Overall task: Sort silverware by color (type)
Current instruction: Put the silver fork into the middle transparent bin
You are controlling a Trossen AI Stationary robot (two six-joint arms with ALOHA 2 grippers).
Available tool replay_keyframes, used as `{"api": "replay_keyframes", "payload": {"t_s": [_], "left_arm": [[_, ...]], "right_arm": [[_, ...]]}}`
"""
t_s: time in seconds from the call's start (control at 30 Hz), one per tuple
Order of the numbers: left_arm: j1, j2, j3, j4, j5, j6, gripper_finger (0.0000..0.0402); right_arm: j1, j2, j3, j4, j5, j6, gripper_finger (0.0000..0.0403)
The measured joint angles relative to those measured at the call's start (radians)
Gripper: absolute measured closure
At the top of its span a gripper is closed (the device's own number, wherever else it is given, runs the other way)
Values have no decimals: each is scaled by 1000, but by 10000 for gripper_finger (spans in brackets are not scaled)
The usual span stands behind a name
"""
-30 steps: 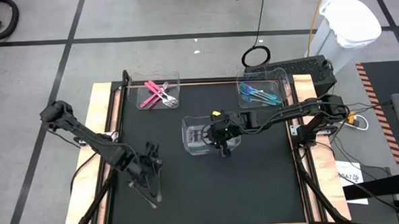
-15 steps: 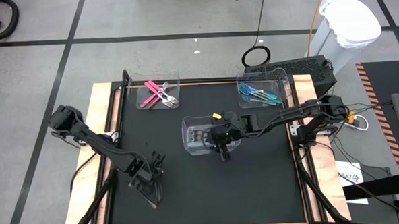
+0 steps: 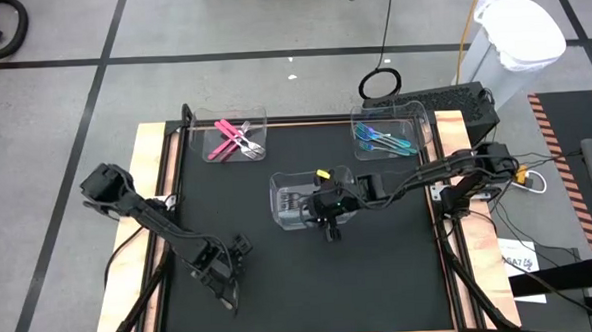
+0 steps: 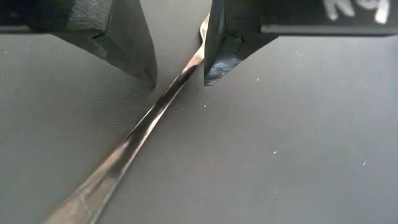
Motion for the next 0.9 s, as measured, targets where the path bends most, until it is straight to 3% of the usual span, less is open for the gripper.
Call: {"api": "replay_keyframes", "payload": {"t_s": [0.4,0.5,0.7,0.9], "left_arm": [[5,26,20,-7,2,119,271],[22,26,21,-11,36,113,297],[52,27,21,-29,93,93,385],[61,27,21,-30,106,4,387]], "right_arm": [[0,0,0,0,0,-2,254],[0,0,0,0,0,-2,254],[0,0,0,0,0,-3,254],[0,0,0,0,0,-3,255]]}}
